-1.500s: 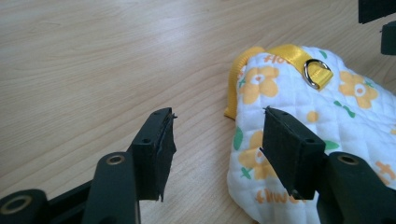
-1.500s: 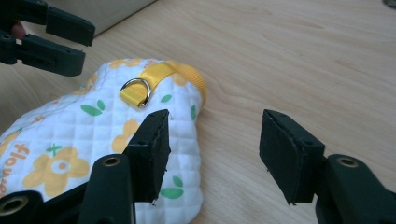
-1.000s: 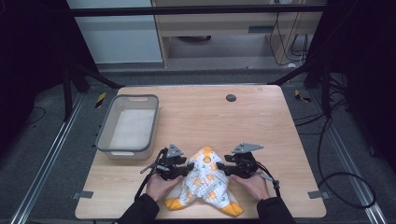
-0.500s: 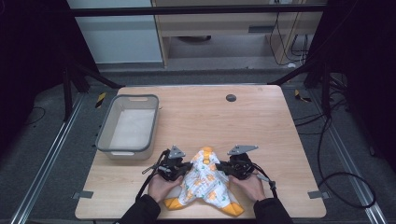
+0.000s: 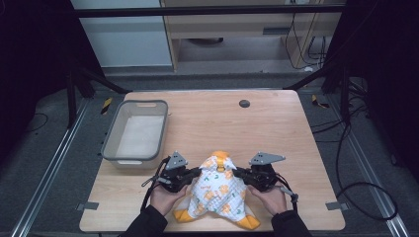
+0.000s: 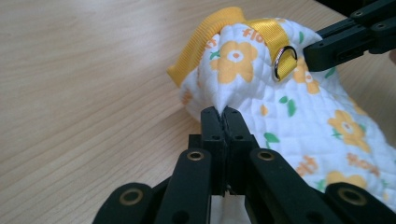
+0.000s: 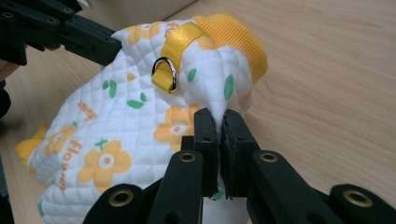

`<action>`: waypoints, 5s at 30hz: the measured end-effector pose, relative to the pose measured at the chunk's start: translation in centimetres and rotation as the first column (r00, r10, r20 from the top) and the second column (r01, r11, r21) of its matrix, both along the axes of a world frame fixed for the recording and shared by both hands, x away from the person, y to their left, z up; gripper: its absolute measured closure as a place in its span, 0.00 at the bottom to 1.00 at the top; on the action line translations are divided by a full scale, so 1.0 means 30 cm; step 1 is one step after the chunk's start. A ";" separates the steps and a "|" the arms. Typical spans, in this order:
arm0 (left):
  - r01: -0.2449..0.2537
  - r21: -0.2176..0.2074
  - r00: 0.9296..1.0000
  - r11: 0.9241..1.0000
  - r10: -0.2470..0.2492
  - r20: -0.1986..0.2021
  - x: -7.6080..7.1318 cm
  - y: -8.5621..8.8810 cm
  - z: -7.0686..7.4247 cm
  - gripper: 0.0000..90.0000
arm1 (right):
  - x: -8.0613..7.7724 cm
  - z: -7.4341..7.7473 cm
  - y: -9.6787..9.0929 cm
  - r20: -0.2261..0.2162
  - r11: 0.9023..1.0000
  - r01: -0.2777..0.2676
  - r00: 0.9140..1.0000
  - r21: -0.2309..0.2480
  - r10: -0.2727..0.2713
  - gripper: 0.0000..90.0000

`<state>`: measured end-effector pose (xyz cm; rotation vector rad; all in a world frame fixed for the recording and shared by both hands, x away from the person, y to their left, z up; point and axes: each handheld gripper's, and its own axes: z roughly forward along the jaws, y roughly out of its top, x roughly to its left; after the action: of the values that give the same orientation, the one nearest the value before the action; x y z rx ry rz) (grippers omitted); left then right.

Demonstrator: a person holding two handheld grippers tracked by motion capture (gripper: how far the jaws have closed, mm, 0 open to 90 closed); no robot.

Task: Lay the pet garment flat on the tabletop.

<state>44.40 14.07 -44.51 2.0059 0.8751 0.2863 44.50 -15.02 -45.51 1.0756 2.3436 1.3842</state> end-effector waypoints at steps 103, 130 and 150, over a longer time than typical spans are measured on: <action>-0.057 0.137 0.998 0.989 0.054 0.027 0.059 0.066 -0.023 0.97 | 0.004 -0.043 -0.128 0.068 0.988 0.104 0.993 -0.117 -0.097 0.96; -0.170 0.207 0.983 0.963 0.179 -0.025 0.145 0.043 -0.084 0.78 | 0.105 -0.092 -0.118 0.050 0.953 0.245 0.970 -0.176 -0.240 0.78; -0.113 0.151 0.994 0.982 0.114 0.003 -0.014 0.047 -0.043 0.53 | -0.056 -0.048 -0.141 0.120 0.979 0.181 0.978 -0.096 -0.169 0.55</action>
<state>43.97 15.48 -45.80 2.0999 0.9989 0.4223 42.81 -19.24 -46.95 1.1140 2.1598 1.2104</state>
